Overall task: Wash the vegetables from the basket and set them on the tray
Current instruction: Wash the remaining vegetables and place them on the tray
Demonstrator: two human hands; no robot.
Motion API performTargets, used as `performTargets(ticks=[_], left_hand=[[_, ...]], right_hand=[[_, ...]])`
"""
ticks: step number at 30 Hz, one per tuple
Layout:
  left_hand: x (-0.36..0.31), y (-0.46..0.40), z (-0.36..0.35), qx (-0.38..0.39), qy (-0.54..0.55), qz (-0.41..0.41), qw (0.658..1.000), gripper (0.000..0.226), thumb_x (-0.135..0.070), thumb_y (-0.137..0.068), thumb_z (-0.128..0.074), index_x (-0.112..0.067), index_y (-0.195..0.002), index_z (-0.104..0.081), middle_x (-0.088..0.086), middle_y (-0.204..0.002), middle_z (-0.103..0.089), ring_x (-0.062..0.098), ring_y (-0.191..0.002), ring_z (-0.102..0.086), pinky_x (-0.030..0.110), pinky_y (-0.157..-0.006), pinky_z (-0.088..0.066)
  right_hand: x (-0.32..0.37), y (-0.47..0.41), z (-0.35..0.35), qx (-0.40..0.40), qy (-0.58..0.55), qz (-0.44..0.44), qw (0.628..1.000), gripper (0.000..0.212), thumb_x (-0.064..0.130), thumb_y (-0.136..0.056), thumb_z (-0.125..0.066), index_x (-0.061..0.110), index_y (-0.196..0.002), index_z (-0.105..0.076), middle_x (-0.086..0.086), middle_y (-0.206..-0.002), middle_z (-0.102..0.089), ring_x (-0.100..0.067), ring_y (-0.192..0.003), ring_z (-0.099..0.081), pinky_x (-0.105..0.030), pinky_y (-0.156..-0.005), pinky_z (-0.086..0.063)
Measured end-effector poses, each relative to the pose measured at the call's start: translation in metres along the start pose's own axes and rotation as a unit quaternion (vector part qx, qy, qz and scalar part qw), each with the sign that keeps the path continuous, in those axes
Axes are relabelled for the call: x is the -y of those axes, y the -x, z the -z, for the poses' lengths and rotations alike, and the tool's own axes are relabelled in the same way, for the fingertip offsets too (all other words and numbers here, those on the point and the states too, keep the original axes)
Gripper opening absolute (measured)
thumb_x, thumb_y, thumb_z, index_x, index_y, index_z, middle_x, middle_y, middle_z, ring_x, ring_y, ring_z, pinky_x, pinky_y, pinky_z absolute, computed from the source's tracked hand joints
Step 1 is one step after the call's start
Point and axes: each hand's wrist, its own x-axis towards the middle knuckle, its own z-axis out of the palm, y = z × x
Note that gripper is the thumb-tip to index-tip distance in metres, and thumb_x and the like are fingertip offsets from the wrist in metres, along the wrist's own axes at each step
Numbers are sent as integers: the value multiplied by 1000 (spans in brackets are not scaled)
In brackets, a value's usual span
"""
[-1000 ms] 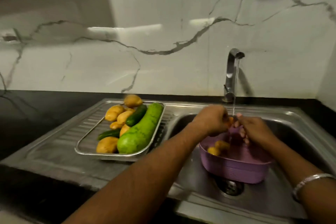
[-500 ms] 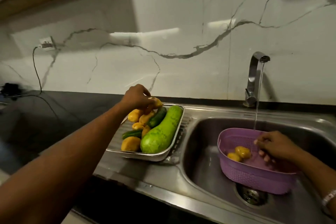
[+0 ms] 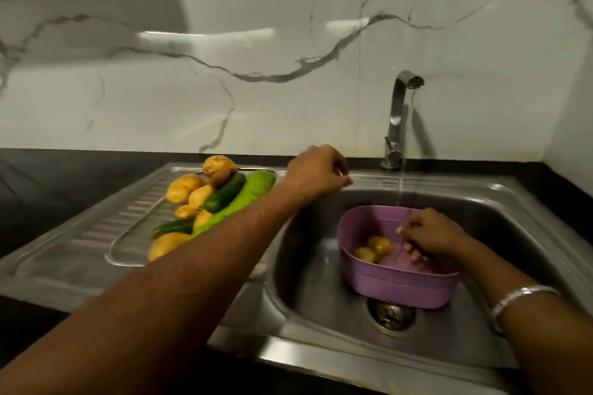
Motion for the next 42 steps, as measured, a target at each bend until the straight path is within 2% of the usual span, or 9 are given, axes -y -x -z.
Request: performTargets(ticks=[6,10,17,21,24,28,32,36,42], left_hand=[[-31,-9,-130,233,-37,29,971,35,-39,-87,-73,-16,-113,-71,7,-110,-72,22,-95,-66,32,-85,-51],[-22,-7,-176,307,-112,70,943,47,-42,-91,-65,-19,-131,-62,10,-138,-61,29,-125,-58,39,-103,-46],[-16,-8,-179,277,-121,44,952,45,-44,-93,-58,-20,-131,-63,10,-136,-61,31,-126,-57,39,-104,-43],[-5,-20,-176,237,101,36,965,42,-28,-82,-80,-15,-121,-69,7,-117,-71,26,-106,-67,35,-95,-53],[-8,-20,-162,155,329,60,930,66,-7,-68,-91,-13,-127,-63,2,-117,-70,20,-110,-66,37,-95,-57],[-21,-19,-153,59,438,51,895,65,-6,-64,-92,-12,-124,-68,4,-114,-73,23,-107,-69,45,-93,-58],[-27,-15,-151,74,466,26,881,52,1,-72,-84,-13,-120,-69,6,-112,-74,24,-108,-70,44,-92,-59],[-32,-13,-148,114,517,34,848,44,4,-79,-80,-10,-119,-69,10,-110,-76,25,-105,-72,40,-89,-61],[-37,-14,-147,81,560,79,820,45,3,-82,-77,-7,-125,-67,12,-112,-74,29,-107,-71,43,-89,-60]], right_hand=[[1,2,-1,20,28,-3,999,23,16,-101,-58,-2,-89,-67,-23,-79,-74,-34,-61,-72,-47,-61,-61],[-3,-6,-2,31,38,-12,999,23,17,-101,-58,-2,-90,-66,-20,-74,-74,-38,-64,-73,-59,-67,-61],[-2,-12,-6,34,41,-29,998,21,19,-101,-58,7,-88,-69,-19,-79,-75,-32,-63,-74,-56,-68,-63],[-2,-13,0,-41,50,-25,998,30,35,-104,-51,12,-92,-66,-16,-86,-74,-35,-74,-74,-54,-72,-63],[5,-10,3,-36,-91,-32,995,32,44,-107,-43,21,-112,-64,-12,-96,-70,-32,-81,-73,-44,-68,-64],[13,-9,1,-6,-276,-40,960,34,35,-104,-55,23,-136,-60,-13,-114,-70,-31,-94,-74,-42,-75,-64],[10,-2,0,-44,-264,-13,963,43,21,-93,-74,23,-135,-64,-11,-107,-76,-31,-82,-77,-39,-70,-65],[9,6,4,-95,-274,-5,957,48,42,-82,-83,15,-121,-72,-11,-86,-79,-31,-69,-77,-31,-54,-61],[21,5,5,-84,-346,-19,934,33,28,-98,-67,16,-128,-69,-19,-89,-77,-33,-71,-76,-29,-56,-63]])
